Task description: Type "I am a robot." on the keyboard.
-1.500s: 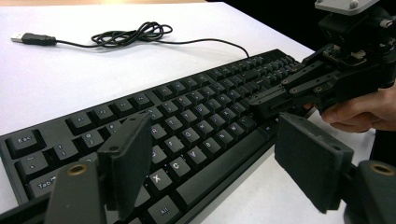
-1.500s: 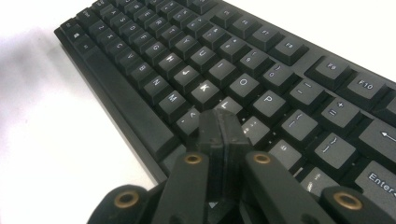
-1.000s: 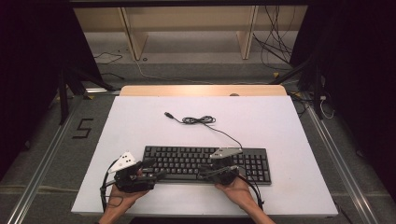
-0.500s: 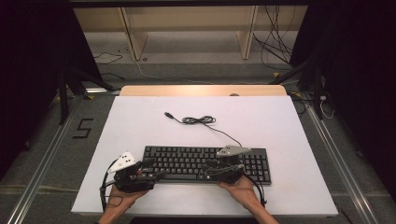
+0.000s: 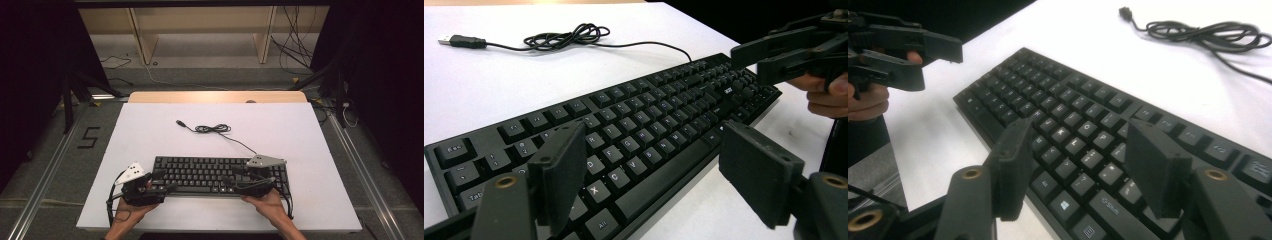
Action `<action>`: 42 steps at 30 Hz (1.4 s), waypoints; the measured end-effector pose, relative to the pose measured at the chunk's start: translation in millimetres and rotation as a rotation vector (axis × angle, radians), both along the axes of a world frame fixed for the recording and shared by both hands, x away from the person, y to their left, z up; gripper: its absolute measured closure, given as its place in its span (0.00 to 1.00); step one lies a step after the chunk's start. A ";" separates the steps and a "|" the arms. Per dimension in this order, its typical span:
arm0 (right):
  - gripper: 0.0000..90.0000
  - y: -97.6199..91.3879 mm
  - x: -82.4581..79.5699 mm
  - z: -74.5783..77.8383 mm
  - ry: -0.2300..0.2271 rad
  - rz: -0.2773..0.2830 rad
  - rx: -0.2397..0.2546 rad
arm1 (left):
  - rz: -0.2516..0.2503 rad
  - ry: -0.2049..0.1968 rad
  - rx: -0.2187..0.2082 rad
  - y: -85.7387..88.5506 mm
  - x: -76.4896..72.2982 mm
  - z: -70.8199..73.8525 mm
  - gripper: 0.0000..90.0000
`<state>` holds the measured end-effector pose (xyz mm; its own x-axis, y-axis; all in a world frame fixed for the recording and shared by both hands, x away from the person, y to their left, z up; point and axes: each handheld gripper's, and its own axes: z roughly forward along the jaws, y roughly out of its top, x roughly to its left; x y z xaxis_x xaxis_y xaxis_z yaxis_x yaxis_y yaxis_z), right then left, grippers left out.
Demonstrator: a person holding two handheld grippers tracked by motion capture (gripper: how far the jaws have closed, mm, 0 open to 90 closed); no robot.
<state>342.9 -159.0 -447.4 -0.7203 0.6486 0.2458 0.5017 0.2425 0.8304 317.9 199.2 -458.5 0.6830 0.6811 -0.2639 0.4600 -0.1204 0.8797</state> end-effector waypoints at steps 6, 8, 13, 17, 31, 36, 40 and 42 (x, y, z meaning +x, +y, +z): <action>0.48 -17.9 -8.9 2.5 -0.028 -0.025 0.016 | -0.011 0.006 0.003 -1.3 0.1 -0.2 0.29; 0.47 -24.9 -11.8 3.2 -0.031 -0.035 0.023 | -0.013 0.007 0.001 -1.9 -0.1 -0.1 0.29; 0.46 -38.9 -19.1 3.3 -0.045 -0.057 0.025 | -0.016 0.009 0.002 -2.3 -0.3 0.0 0.29; 0.44 -46.1 -24.5 2.5 -0.047 -0.062 0.024 | -0.022 0.007 0.005 -2.3 -1.5 0.3 0.28; 0.40 -65.7 -39.8 1.6 -0.064 -0.102 0.014 | -0.020 0.011 -0.005 -1.3 -5.7 0.9 0.28; 0.40 -68.1 -41.8 1.9 -0.069 -0.105 0.018 | -0.020 0.013 0.000 -1.3 -5.3 0.3 0.28; 0.40 -67.5 -41.7 1.9 -0.072 -0.104 0.018 | -0.016 0.010 -0.002 0.0 -4.8 0.5 0.28; 0.39 -67.3 -41.6 1.8 -0.070 -0.104 0.017 | -0.013 0.012 -0.004 0.2 -4.7 0.4 0.28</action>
<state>301.3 -226.3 -445.6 -0.6653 0.7167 0.2090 0.4640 0.1776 0.8678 313.3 199.3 -458.1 0.6888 0.6706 -0.2754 0.4692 -0.1227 0.8745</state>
